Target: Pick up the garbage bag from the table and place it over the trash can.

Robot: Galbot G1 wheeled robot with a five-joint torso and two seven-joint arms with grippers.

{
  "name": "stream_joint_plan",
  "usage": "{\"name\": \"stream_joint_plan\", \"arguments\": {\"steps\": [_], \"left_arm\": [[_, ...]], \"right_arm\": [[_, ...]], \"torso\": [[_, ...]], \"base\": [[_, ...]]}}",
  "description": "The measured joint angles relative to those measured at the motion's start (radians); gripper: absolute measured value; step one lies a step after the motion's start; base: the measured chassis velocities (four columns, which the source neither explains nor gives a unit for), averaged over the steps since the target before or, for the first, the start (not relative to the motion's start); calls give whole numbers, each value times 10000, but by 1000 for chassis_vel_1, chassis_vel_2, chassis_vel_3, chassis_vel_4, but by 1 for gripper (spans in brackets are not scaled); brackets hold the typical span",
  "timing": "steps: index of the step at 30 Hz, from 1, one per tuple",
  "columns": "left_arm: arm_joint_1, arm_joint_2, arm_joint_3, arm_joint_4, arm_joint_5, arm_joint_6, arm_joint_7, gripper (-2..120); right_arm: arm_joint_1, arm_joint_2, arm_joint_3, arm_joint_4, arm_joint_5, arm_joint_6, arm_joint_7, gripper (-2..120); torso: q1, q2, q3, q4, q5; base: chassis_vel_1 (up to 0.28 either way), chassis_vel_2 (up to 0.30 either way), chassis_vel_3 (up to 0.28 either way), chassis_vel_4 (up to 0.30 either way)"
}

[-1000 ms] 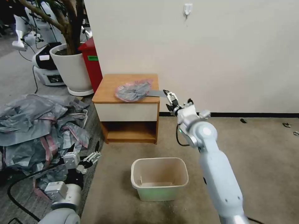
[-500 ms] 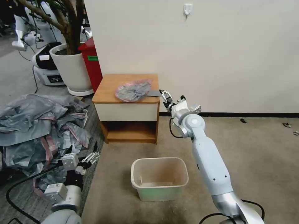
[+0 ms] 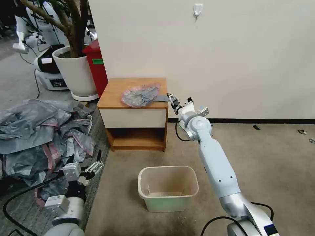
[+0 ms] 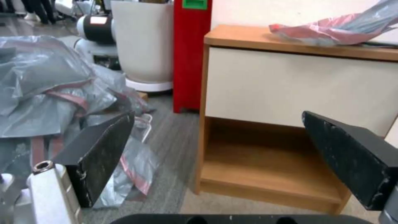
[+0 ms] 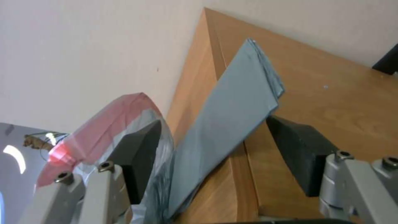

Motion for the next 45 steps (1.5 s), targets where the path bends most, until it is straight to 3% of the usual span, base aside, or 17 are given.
{"name": "stream_joint_plan", "arguments": {"steps": [4,6,11,18,23,26,35,45], "left_arm": [[11,1,-1,38,21,-36,-2,100],[12,22,-21,58,29,-67,-6,100],[17,56,-38,69,31,-89,-9,100],[32,59,-36,89,61,-126,-14,100],[53,26,-14,125,205,-187,-14,100],[85,-11,18,153,281,-263,-14,100],[136,-95,56,156,342,-307,-7,100],[128,-134,95,155,357,-326,0,100]], "right_arm": [[131,58,-16,-171,-90,44,-34,65],[224,91,-29,-272,-173,82,-48,55],[278,122,-47,-351,-313,139,-66,47],[278,151,-93,-415,-604,242,-117,22],[256,132,-95,-415,-723,286,-160,15],[192,93,-102,-336,-816,331,-207,3],[-125,-43,-130,90,-951,364,-216,0],[-1312,-893,-363,1812,-990,302,80,0]], "torso": [[0,0,0,0,0],[0,0,0,0,0],[0,0,0,0,0],[0,0,0,0,0],[0,0,-1,0,0],[0,0,0,0,0],[0,0,-1,1,1],[-1,2,-1,-1,2]], "base": [[0,0,0,0],[0,0,0,0],[0,0,0,0],[0,0,0,0],[0,0,0,0],[0,0,0,0],[0,0,0,0],[0,0,0,0]]}}
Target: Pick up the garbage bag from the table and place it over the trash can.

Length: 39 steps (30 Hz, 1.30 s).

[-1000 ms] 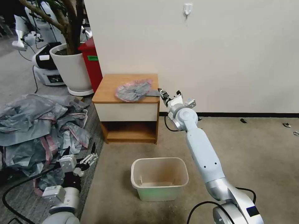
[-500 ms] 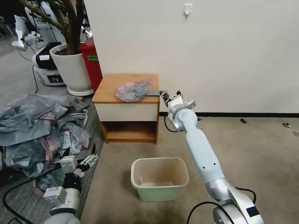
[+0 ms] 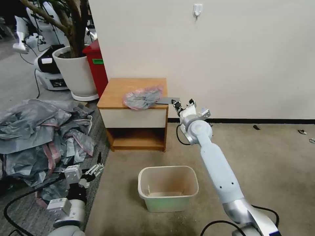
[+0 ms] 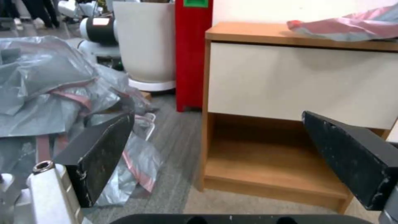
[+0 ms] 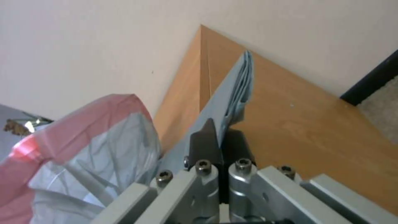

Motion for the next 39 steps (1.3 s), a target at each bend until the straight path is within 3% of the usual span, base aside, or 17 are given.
{"name": "stream_joint_plan", "arguments": {"steps": [3,7,8,11,16,23,39], "left_arm": [[-69,-13,41,48,10,-1,5,100],[-178,-53,144,141,49,-1,28,100],[-178,-53,144,141,49,-1,28,100],[-244,-123,193,203,82,-2,49,100],[-307,-149,207,225,90,-2,65,100],[-343,-173,236,245,90,-5,72,100],[-490,-26,277,308,15,-20,76,100]], "right_arm": [[-564,-323,-136,983,31,-57,114,0],[-2219,-930,-444,3188,118,-290,437,0],[-2219,-930,-444,3188,118,-290,437,0],[-4046,-1223,-842,4941,-74,-470,711,0],[-6073,-1392,-1611,6152,-1075,-476,791,0],[-7255,-1612,-2051,6261,-2171,-366,901,0],[-7414,-2487,-2167,5644,-4444,-217,899,0]], "torso": [[0,-1,0,2,0],[0,0,-1,1,0],[0,0,-1,1,0],[0,0,-1,1,-1],[0,0,-1,-1,-1],[0,1,-1,2,-2],[0,0,0,1,0]], "base": [[0,0,0,0],[0,0,0,0],[0,0,0,0],[0,0,0,0],[0,0,0,0],[0,0,0,0],[0,0,0,0]]}}
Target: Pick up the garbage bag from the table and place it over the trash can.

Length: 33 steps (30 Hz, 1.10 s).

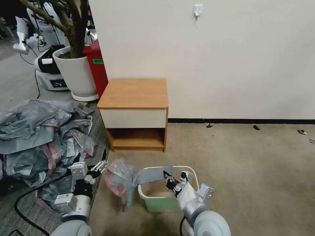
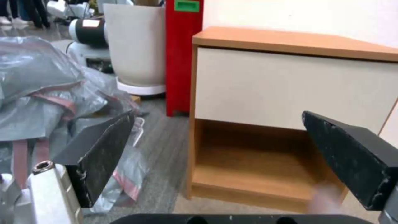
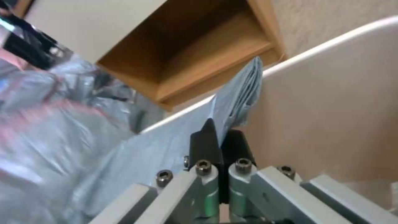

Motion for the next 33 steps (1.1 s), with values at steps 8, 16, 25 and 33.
{"name": "stream_joint_plan", "arguments": {"steps": [8,16,25,33], "left_arm": [[-64,14,26,27,-13,0,0,100],[-66,-17,79,46,-10,0,0,100],[-62,-23,167,75,8,-5,17,100],[-30,-4,290,93,49,-15,85,100]], "right_arm": [[-323,-434,-60,155,-714,-138,-168,0],[-460,-820,-106,129,-1598,-206,-271,10],[-694,-1046,98,332,-2330,-275,-313,40],[-988,-1121,407,586,-2798,-384,-316,68]], "torso": [[0,0,0,0,0],[0,-1,1,0,0],[0,-2,1,0,-1],[0,-1,1,0,0]], "base": [[0,0,0,0],[0,0,0,0],[0,0,0,0],[0,0,0,0]]}}
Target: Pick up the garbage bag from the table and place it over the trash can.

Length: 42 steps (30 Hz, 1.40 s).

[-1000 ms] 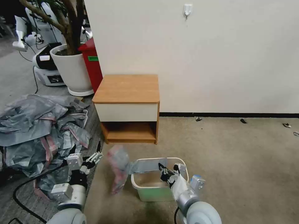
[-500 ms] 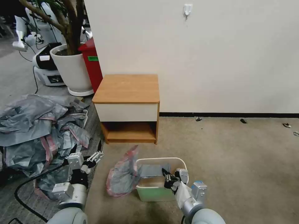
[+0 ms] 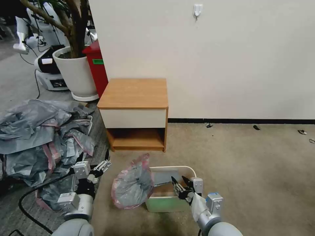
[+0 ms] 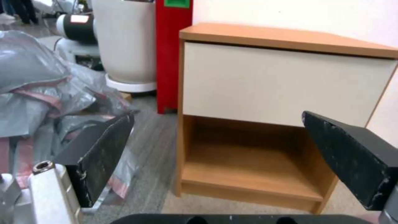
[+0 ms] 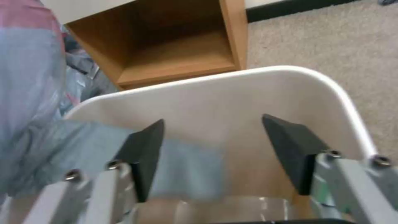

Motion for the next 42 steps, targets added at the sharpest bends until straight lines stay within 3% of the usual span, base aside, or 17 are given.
{"name": "stream_joint_plan", "arguments": {"steps": [2,7,14,16,17,18,20,21,23,25,26,28,30,31,33,37,42], "left_arm": [[8,12,31,0,6,-8,24,100],[58,65,135,-7,114,-38,190,100],[69,124,107,-113,51,-247,392,100],[108,264,53,-389,-608,-244,715,100],[201,457,46,-661,-1346,-121,1183,100],[201,457,46,-661,-1346,-121,1183,100],[452,819,102,-1171,-2840,570,2183,100],[452,819,102,-1171,-2840,570,2183,100],[563,1081,119,-1470,-4169,1607,2839,100],[536,1295,129,-1527,-5183,2951,3095,100],[536,1295,129,-1527,-5183,2951,3095,100],[439,1427,248,-1400,-5688,4243,3117,100],[378,1462,440,-1238,-5524,5101,2806,100],[378,1462,440,-1238,-5524,5101,2806,100],[358,1478,677,-1194,-5154,5853,2273,100],[345,1488,851,-1247,-4511,6601,1853,100],[316,1485,871,-1289,-4027,6922,1487,100]], "right_arm": [[-122,-48,179,122,-245,-1,0,80],[-217,-58,501,323,-430,8,-1,94],[-342,48,796,469,-527,156,13,96],[-378,84,864,483,-568,235,16,96],[-390,122,922,497,-590,285,19,96],[-390,122,922,497,-590,285,19,96],[-394,191,1019,531,-597,339,24,96],[-394,191,1019,531,-597,339,24,96],[-413,227,1100,578,-597,400,27,96],[-470,257,1180,617,-595,462,28,96],[-470,257,1180,617,-595,462,28,96],[-534,305,1248,644,-595,533,26,96],[-585,357,1283,667,-595,569,21,96],[-585,357,1283,667,-595,569,21,96],[-625,421,1294,675,-606,594,12,96],[-649,487,1292,674,-630,628,0,96],[-651,519,1285,568,-636,715,-22,95]], "torso": [[0,0,0,0,0],[-1,0,0,0,-1],[0,0,0,0,-2],[0,0,0,0,-2],[0,0,0,0,-2],[0,0,0,0,-2],[1,0,0,1,0],[1,0,0,1,0],[0,0,-1,1,1],[1,0,0,1,-1],[1,0,0,1,-1],[0,0,0,0,0],[1,0,0,0,-2],[1,0,0,0,-2],[0,0,0,0,-1],[1,0,0,0,-1],[0,0,0,0,0]], "base": [[0,0,0,0],[0,0,0,0],[0,0,0,0],[0,0,0,0],[0,0,0,0],[0,0,0,0],[0,0,0,0],[0,0,0,0],[0,0,0,0],[0,0,0,0],[0,0,0,0],[0,0,0,0],[0,0,0,0],[0,0,0,0],[0,0,0,0],[0,0,0,0],[0,0,0,0]]}}
